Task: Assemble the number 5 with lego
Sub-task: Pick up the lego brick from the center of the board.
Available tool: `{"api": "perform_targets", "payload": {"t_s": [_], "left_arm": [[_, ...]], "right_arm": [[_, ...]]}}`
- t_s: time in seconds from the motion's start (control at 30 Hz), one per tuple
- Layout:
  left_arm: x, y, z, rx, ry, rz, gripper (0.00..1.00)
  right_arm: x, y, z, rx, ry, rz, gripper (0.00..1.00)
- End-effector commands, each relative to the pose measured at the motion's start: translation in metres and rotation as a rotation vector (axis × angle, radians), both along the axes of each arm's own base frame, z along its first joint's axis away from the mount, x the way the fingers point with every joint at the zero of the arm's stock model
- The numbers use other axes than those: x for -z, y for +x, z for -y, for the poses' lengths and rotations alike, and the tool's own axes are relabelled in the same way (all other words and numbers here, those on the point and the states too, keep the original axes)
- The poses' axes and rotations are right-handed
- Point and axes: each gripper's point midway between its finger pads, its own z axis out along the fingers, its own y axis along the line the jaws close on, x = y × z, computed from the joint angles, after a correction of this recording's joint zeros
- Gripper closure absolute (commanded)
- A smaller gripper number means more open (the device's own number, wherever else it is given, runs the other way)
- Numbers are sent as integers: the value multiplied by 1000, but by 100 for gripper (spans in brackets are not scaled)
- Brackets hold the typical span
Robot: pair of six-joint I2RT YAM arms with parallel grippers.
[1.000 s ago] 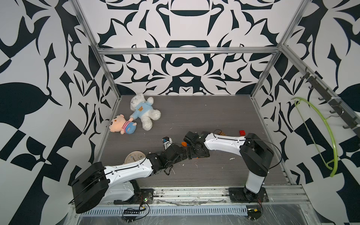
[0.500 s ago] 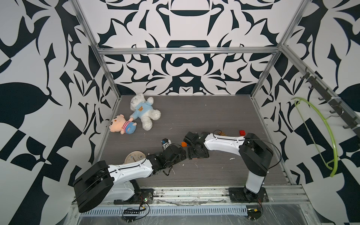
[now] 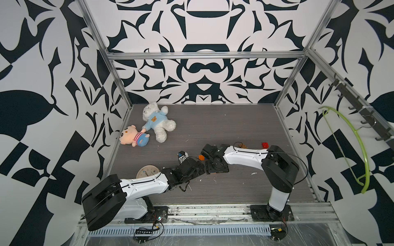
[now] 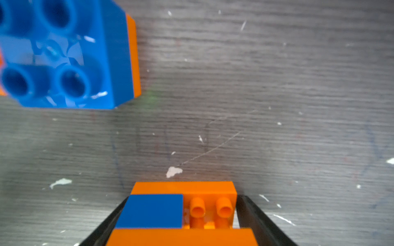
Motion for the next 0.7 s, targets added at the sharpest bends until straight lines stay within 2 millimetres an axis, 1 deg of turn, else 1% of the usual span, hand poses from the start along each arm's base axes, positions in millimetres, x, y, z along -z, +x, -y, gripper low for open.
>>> {"api": "perform_targets", "payload": {"t_s": [0.0,0.23,0.3,0.37,0.43,0.67], "left_arm": [[-3,4,0,-7,13,2,1],[-1,3,-1,-11,16,-1,1],[-1,3,-1,-11,17,-1,1],[-1,3,-2,-13,19,1,1],[-2,4,-2,-14,20,2,1],[-3,4,-1,-7,25,3,1]], "right_arm": [[-6,2,-1,19,14,19,22],[-5,1,-1,25,22,15,27],[-5,2,-2,22,23,16,30],[-5,1,-1,22,22,15,30],[-5,0,-1,20,20,15,26],[-7,1,0,30,26,23,21]]}}
